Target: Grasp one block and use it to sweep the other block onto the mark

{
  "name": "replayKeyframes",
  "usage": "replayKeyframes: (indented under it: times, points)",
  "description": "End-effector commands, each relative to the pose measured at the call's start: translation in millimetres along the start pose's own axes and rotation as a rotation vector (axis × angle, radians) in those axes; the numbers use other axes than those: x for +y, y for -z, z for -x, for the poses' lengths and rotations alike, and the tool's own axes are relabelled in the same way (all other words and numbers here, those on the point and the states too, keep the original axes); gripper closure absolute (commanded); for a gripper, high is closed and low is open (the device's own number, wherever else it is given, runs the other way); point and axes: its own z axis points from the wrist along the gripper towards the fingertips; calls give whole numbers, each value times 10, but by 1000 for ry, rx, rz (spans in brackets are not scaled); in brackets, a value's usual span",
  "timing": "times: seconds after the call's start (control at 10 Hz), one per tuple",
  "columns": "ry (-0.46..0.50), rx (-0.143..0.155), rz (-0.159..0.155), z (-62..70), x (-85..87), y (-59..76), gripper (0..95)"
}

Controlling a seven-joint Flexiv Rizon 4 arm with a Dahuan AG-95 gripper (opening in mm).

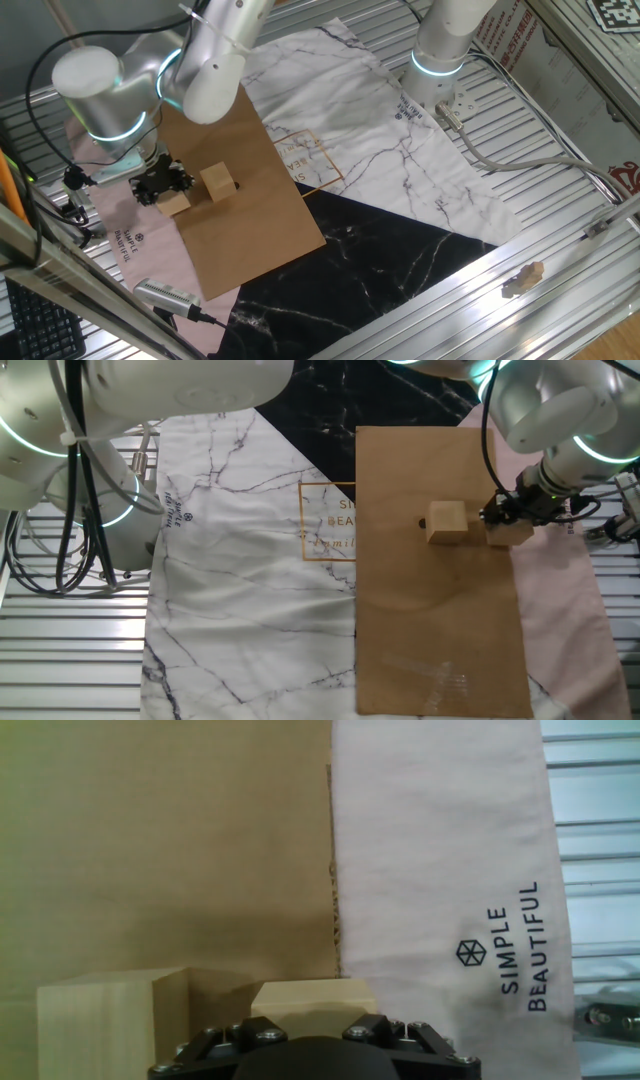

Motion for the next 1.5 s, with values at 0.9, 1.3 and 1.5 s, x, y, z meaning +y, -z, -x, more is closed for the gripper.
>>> replayKeyframes:
  times: [0.9,1.3,1.5]
  points:
    - [-118,-12,0,3,3,1,950]
    - [-110,-9,-11,2,3,1,950]
    - [-117,-9,-11,2,3,1,950]
